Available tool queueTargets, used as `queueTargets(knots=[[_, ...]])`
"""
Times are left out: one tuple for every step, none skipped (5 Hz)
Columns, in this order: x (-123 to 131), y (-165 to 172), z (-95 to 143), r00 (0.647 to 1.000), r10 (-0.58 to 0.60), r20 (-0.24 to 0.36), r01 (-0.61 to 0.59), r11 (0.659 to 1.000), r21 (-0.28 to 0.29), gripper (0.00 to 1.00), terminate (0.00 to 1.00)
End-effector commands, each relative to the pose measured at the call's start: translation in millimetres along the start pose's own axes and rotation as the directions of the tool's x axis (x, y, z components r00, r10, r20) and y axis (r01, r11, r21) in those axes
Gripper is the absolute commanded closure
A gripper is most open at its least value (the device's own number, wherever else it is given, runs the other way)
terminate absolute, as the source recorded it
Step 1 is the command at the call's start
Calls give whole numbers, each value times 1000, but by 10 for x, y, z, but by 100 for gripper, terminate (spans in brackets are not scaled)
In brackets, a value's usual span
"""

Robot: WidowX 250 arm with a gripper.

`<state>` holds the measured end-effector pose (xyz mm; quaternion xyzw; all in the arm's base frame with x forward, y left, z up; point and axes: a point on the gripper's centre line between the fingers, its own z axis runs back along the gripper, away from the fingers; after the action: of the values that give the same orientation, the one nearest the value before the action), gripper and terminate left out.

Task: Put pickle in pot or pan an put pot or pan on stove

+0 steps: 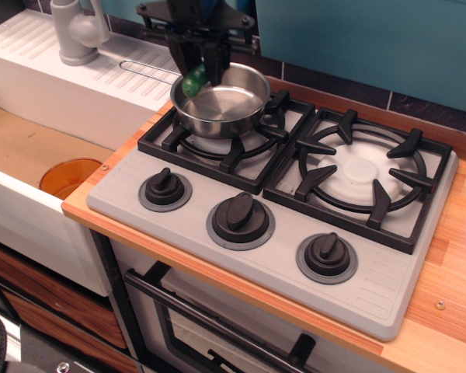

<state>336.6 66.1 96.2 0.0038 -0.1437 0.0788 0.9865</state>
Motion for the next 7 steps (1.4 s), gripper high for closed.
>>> queueTargets(knots=[[266,-4,-8,998,-17,66,17,1000,-3,0,0],[255,10,-24,997,-28,70,29,999,-19,0,0],[174,-17,50,998,-18,62,19,1000,-6,0,0],[84,-12,181,999,-16,39,16,1000,2,0,0],[-3,-21,277,1000,-9,29,9,1000,8,0,0],[-73,-58,316,1000,1,26,-2,1000,6,0,0],[-123,-181,353,1000,27,10,-27,1000,2,0,0]])
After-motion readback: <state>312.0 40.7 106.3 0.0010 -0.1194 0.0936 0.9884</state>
